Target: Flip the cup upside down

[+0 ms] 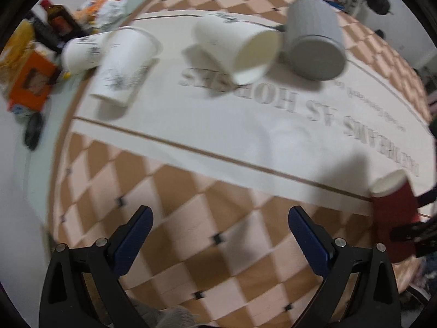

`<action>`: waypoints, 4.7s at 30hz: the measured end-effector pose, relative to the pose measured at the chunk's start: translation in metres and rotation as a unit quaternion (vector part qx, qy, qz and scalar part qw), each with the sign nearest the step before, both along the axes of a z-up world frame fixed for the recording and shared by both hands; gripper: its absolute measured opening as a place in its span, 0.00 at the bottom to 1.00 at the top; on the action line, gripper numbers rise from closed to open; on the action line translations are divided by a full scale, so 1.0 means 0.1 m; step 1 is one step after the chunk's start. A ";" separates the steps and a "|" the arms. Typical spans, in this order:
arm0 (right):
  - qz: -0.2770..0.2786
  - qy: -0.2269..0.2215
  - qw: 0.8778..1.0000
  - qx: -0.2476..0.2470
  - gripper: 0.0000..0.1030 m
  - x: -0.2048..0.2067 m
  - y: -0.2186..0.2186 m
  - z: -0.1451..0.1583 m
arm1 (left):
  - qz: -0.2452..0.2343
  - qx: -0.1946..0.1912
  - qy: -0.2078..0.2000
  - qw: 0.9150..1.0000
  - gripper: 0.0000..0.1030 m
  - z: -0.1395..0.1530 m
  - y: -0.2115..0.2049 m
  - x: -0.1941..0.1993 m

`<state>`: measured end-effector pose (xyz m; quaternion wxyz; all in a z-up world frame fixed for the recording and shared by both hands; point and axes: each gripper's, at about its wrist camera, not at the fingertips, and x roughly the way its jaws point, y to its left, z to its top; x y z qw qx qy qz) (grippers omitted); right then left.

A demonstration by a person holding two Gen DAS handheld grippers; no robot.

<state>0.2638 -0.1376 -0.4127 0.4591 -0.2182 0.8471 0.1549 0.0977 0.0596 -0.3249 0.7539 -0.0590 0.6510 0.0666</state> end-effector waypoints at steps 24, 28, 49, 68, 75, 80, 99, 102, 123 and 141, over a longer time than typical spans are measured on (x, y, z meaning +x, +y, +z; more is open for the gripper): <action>-0.061 -0.104 0.989 0.083 0.69 0.15 -0.20 0.23 | -0.070 0.013 0.027 0.997 1.00 -0.16 -0.50 0.27; -0.097 -0.174 0.973 0.116 0.69 0.24 -0.37 0.52 | -0.068 0.015 0.033 0.997 1.00 -0.21 -0.48 0.33; -0.184 -0.557 0.783 0.207 0.69 0.19 -0.64 0.85 | -0.054 0.030 0.046 0.997 1.00 -0.50 -0.76 1.03; -0.236 -0.549 0.789 0.144 0.95 -0.62 -0.91 0.99 | -0.094 0.036 -0.042 0.994 1.00 0.12 -1.05 0.59; -0.277 -0.552 0.783 0.073 0.99 -1.12 -1.05 1.59 | -0.112 0.026 -0.111 0.987 1.00 0.99 -1.07 0.21; -0.290 -0.572 0.766 0.048 0.99 -1.59 -1.09 2.20 | -0.128 0.017 -0.167 0.977 1.00 1.61 -1.10 -0.13; -0.301 -0.620 0.724 0.025 0.99 -2.94 -1.14 3.84 | -0.134 0.009 -0.246 0.960 1.00 2.87 -1.19 -1.07; -0.293 -0.622 0.725 0.028 0.99 -3.04 -1.16 3.97 | -0.122 0.011 -0.247 0.961 1.00 2.92 -1.19 -1.13; -0.283 -0.632 0.720 0.049 0.99 -3.24 -1.17 4.26 | -0.118 0.031 -0.271 0.955 1.00 3.16 -1.27 -1.45; -0.281 -0.632 0.720 0.053 0.99 -3.35 -1.17 4.32 | -0.115 0.031 -0.271 0.955 1.00 3.27 -1.29 -1.57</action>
